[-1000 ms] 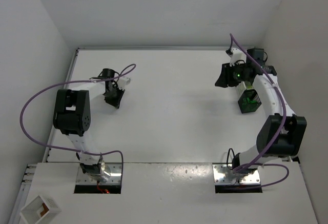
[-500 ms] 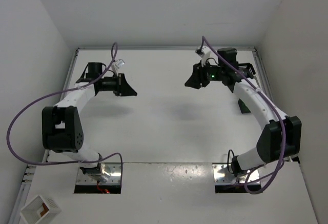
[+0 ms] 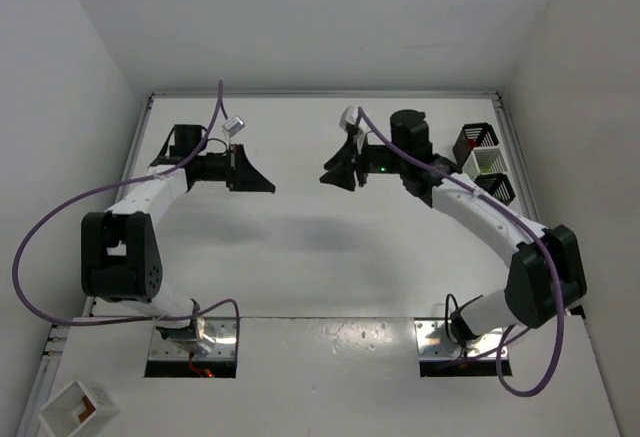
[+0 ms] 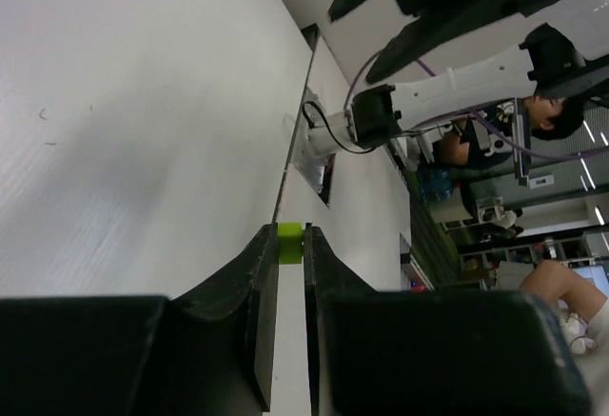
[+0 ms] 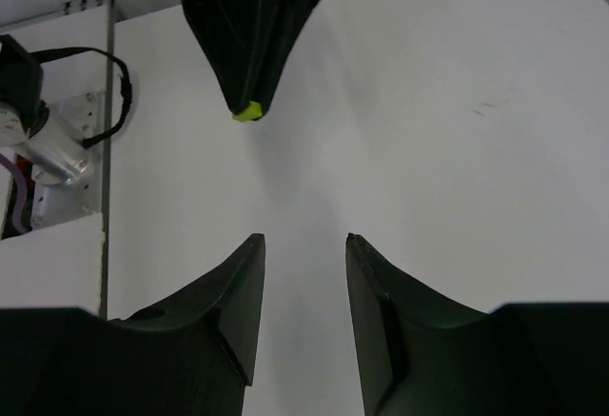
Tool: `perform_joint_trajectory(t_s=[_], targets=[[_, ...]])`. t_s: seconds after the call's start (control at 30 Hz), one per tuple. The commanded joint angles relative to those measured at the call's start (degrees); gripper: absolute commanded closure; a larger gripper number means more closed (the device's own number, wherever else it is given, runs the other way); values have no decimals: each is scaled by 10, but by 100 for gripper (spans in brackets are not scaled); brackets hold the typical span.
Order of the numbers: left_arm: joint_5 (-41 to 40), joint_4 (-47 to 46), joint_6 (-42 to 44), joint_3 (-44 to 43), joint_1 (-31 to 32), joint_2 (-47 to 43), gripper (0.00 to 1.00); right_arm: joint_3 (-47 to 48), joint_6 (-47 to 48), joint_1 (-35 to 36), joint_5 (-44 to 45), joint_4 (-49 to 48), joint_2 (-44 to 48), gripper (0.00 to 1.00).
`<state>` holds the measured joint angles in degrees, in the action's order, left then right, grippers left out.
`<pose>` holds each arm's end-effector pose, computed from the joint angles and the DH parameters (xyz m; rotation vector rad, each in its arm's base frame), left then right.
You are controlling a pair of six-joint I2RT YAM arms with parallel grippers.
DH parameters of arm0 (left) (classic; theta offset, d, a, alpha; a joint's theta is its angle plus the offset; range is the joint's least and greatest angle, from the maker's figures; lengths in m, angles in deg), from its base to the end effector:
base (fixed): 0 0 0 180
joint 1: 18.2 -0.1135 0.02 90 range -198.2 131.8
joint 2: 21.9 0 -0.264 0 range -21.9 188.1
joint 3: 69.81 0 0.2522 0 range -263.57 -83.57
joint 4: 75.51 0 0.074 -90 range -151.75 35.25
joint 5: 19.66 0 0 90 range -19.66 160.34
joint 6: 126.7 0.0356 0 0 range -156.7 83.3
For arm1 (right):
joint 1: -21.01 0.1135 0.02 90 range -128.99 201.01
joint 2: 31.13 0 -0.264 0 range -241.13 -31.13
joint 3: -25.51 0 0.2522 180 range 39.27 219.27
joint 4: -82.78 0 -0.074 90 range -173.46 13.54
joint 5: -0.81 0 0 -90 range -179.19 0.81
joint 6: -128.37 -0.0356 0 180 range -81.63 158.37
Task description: Sort the legos into containers by color
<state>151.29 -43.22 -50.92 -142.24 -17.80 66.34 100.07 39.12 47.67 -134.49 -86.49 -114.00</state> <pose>0.3075 -0.0373 0.2494 0.4068 2.0576 -1.7846 0.2839 0.1709 0.3067 -0.9764 1.6730 1.0518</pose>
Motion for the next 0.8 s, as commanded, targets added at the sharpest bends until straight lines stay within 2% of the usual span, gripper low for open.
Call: perform_joint_trajectory(t_s=[0.0,0.2,0.33,0.77], targets=[[40,-16,-12,5,3,-38,96,0,49,56,-30,-84,-27,60],[56,-16,-17,11,3,-61,96,6,145,117,30,-99,-49,62],[62,-16,-17,24,3,-67,96,6,177,136,35,-120,-63,60],[62,-16,-12,40,3,-77,96,29,188,181,95,-129,-84,57]])
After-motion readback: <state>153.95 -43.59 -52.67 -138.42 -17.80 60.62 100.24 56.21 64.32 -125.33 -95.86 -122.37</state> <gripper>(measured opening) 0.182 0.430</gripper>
